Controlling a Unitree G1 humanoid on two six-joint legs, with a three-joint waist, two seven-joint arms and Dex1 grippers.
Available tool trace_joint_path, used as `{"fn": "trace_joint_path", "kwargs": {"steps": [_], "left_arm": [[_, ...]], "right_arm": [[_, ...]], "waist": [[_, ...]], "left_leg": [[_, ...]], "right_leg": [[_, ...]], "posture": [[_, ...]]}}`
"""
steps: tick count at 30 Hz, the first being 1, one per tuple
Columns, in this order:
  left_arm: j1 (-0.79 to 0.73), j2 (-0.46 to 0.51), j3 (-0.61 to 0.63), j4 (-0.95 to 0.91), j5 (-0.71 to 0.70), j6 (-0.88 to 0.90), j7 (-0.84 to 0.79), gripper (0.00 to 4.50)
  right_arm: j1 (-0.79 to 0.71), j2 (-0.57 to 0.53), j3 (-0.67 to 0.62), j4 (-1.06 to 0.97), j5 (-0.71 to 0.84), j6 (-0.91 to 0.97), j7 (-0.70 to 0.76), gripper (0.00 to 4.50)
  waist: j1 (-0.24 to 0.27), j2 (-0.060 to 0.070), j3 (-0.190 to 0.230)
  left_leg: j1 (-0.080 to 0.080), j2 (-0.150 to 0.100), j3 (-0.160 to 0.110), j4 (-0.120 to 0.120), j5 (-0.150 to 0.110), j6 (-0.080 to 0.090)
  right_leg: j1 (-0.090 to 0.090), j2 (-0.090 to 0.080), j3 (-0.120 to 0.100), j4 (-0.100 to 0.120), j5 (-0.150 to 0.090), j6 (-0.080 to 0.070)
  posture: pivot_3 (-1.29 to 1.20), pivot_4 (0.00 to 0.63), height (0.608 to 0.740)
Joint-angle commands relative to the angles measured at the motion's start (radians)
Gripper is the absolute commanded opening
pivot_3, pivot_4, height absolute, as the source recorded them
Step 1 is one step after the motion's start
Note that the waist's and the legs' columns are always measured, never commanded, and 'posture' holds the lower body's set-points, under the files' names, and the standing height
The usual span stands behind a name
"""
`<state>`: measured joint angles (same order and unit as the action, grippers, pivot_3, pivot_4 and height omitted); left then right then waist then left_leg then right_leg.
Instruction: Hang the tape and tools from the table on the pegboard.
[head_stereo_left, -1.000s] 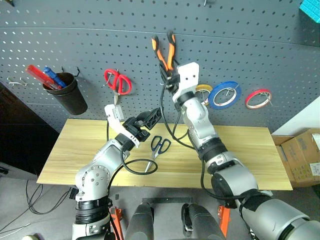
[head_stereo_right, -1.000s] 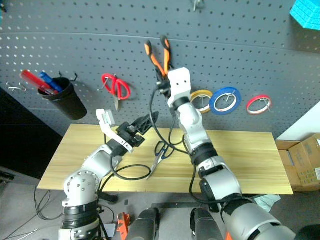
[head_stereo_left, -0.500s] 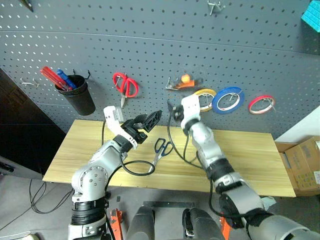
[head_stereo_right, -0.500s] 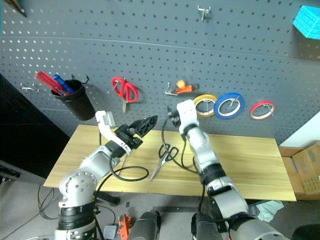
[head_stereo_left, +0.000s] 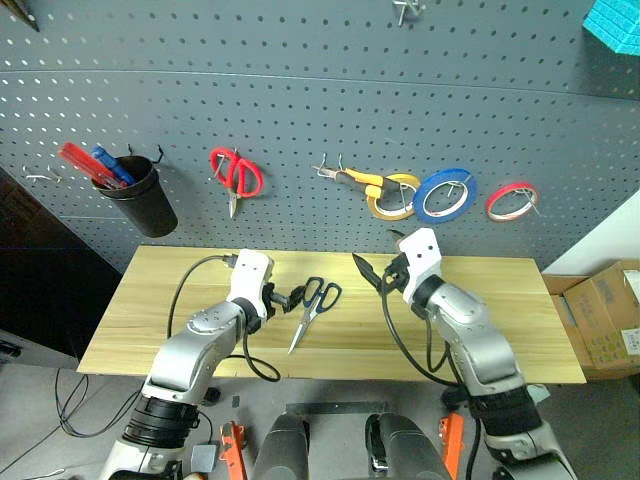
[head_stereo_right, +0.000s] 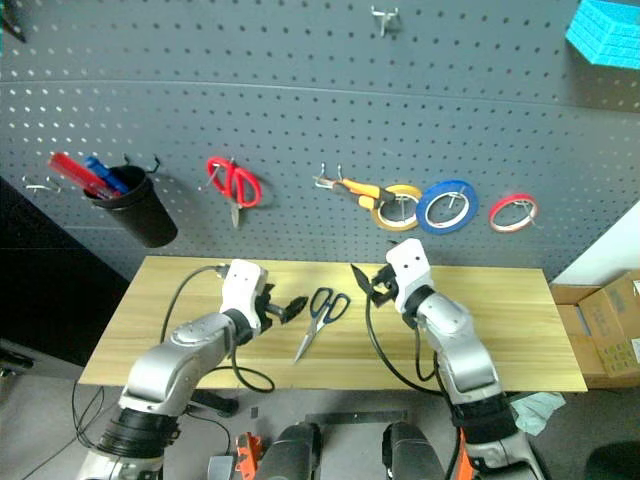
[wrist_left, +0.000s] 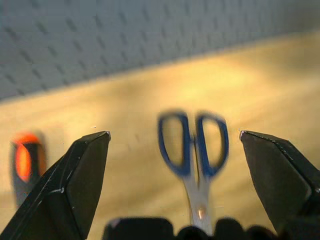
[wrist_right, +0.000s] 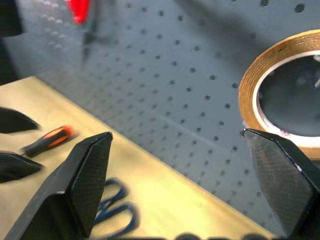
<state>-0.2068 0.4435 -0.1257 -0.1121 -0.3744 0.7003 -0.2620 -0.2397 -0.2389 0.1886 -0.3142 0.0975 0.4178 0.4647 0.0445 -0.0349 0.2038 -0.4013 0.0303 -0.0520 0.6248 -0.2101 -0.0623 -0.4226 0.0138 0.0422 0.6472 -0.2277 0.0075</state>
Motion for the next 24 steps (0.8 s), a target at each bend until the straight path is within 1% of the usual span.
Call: {"fn": "trace_joint_path", "kwargs": {"steps": [1,3,6,10,13,16,19,22,24], "left_arm": [[0.017,-0.003,-0.071,0.015,0.040,0.043,-0.055,4.50],[0.007,-0.016,-0.068,0.043,0.064,0.061,-0.039,4.50],[-0.029,-0.040,-0.068,0.110,0.099,0.091,-0.019,4.50],[-0.069,-0.060,-0.094,0.208,0.163,0.092,-0.021,4.50],[-0.077,-0.065,-0.099,0.241,0.185,0.103,-0.039,4.50],[-0.083,-0.075,-0.119,0.278,0.196,0.132,-0.071,4.50],[-0.089,-0.077,-0.140,0.293,0.202,0.149,-0.118,4.50],[-0.101,-0.080,-0.140,0.301,0.214,0.158,-0.135,3.94],[-0.107,-0.079,-0.142,0.301,0.222,0.167,-0.144,3.30]], "right_arm": [[0.064,-0.118,0.074,-0.217,0.073,0.106,0.149,4.48],[0.066,-0.162,0.098,-0.251,0.081,0.137,0.176,4.48],[0.043,-0.218,0.127,-0.230,0.072,0.126,0.228,4.48],[-0.004,-0.249,0.152,-0.143,0.041,0.067,0.271,4.48],[-0.021,-0.268,0.177,-0.105,0.013,0.026,0.298,4.48],[-0.028,-0.311,0.204,-0.058,-0.020,-0.044,0.349,4.48],[-0.026,-0.336,0.209,-0.037,-0.029,-0.078,0.378,4.48],[-0.026,-0.348,0.207,-0.018,-0.040,-0.106,0.393,4.50],[-0.033,-0.344,0.200,-0.009,-0.040,-0.109,0.396,4.50]], "waist": [[-0.009,0.002,0.002],[-0.019,0.003,0.005],[-0.024,0.004,0.012],[-0.029,0.004,0.023],[-0.032,0.003,0.028],[-0.030,0.004,0.030],[-0.029,0.006,0.031],[-0.030,0.008,0.033],[-0.031,0.008,0.034]], "left_leg": [[0.000,0.000,0.000,0.000,0.000,0.000],[0.000,0.000,0.000,0.000,0.000,0.000],[0.000,0.000,-0.001,0.003,0.000,0.000],[0.000,0.000,-0.001,0.004,0.000,0.000],[-0.001,-0.001,0.000,0.002,0.000,0.000],[-0.001,-0.001,-0.001,0.001,-0.003,0.001],[-0.001,-0.002,-0.001,0.001,-0.005,0.002],[-0.001,-0.002,0.000,0.001,-0.005,0.002],[0.000,-0.002,0.000,0.002,-0.005,0.002]], "right_leg": [[0.000,0.000,0.000,0.000,-0.001,-0.001],[0.001,0.000,0.000,0.000,-0.001,-0.001],[0.001,0.000,0.000,0.000,-0.001,-0.001],[0.001,0.000,0.000,-0.001,-0.001,-0.001],[0.000,0.000,0.000,-0.001,-0.001,0.000],[0.000,0.000,-0.001,-0.001,-0.001,0.008],[0.001,-0.001,0.000,-0.001,-0.003,0.010],[0.001,-0.001,0.000,-0.001,-0.004,0.010],[0.001,-0.001,0.000,-0.001,-0.004,0.009]], "posture": [[0.12,0.209,0.740],[0.10,0.218,0.740],[0.09,0.230,0.740],[0.08,0.243,0.740],[0.08,0.253,0.740],[0.08,0.262,0.740],[0.08,0.266,0.740],[0.08,0.268,0.740],[0.07,0.266,0.740]]}}
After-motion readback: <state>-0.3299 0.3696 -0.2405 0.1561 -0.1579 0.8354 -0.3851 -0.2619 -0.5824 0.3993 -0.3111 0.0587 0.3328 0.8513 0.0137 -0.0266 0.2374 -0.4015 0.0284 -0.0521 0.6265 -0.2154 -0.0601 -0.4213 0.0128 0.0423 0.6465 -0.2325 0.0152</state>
